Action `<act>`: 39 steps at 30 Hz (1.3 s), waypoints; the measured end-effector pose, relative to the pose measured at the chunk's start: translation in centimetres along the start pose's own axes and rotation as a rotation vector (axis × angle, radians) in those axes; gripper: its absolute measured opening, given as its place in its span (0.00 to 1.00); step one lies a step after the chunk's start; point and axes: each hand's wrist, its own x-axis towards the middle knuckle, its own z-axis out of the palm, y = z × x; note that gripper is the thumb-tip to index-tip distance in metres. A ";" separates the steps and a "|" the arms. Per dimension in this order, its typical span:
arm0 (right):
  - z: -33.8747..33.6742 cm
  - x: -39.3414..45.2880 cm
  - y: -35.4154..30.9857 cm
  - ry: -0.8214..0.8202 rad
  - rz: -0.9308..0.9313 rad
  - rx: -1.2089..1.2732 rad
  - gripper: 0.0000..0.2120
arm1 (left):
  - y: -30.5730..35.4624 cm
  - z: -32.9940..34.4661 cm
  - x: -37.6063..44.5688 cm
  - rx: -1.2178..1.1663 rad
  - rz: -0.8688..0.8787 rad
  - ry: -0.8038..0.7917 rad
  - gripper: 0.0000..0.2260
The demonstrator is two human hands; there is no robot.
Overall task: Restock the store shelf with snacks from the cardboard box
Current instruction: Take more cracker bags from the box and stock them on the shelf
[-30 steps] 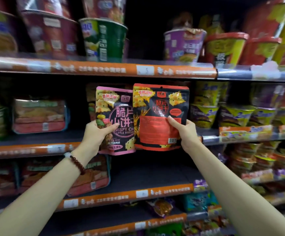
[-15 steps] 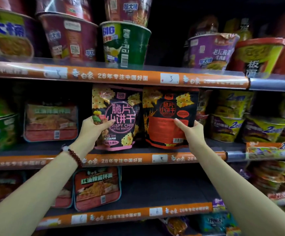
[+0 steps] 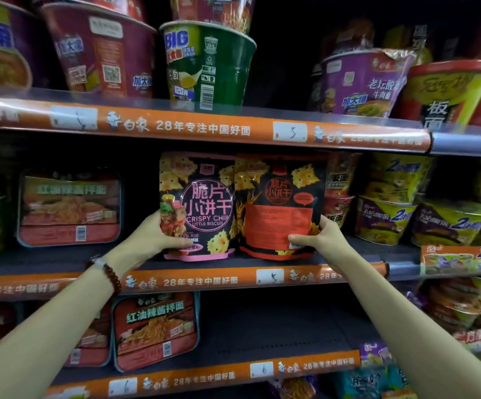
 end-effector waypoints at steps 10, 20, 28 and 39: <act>0.6 1.5 1.1 -0.003 0.018 -0.077 0.20 | -1.1 0.1 1.6 0.008 -0.008 0.040 0.27; 0.7 2.7 1.5 0.008 0.081 -0.138 0.23 | -1.9 0.3 2.8 0.094 -0.045 0.029 0.28; 0.6 2.8 1.9 0.028 0.122 -0.187 0.29 | -1.7 0.6 2.5 0.110 -0.057 0.030 0.29; 1.2 0.7 0.9 0.197 0.054 -0.670 0.21 | -1.5 0.0 0.6 0.540 -0.068 0.258 0.23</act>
